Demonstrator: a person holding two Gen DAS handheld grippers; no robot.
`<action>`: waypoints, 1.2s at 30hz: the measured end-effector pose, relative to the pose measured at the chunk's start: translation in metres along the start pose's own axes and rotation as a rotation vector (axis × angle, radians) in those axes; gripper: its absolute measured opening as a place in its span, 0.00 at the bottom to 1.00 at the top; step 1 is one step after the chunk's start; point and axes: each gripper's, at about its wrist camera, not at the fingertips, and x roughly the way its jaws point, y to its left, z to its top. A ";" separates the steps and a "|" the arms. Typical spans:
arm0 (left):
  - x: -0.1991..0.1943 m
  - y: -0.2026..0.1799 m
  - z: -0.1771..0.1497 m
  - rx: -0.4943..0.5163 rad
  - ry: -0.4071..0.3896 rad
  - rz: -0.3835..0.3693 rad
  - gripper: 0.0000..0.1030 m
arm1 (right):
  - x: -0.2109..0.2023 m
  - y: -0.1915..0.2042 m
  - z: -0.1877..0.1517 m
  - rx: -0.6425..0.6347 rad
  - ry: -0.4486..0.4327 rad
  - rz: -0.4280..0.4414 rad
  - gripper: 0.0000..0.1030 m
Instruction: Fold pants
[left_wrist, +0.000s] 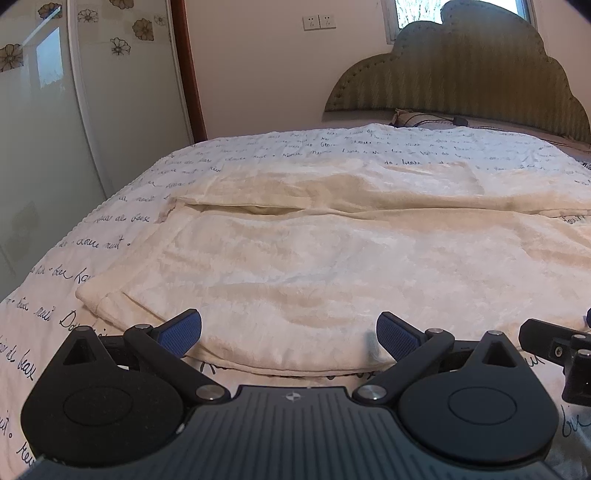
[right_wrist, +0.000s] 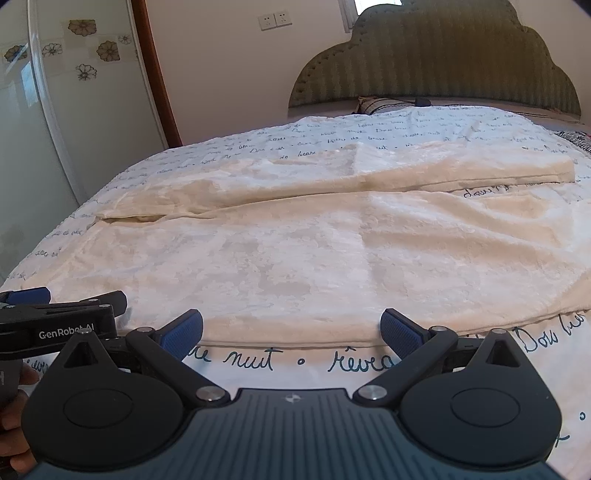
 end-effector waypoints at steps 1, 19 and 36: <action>0.000 0.000 -0.001 0.000 0.001 0.001 1.00 | 0.000 0.001 0.000 -0.003 0.001 -0.001 1.00; 0.003 0.000 -0.004 0.000 0.018 0.009 1.00 | 0.010 0.001 -0.007 0.000 0.044 -0.008 1.00; 0.010 0.004 0.001 -0.019 0.040 -0.049 1.00 | -0.026 0.020 0.012 -0.075 -0.194 0.042 1.00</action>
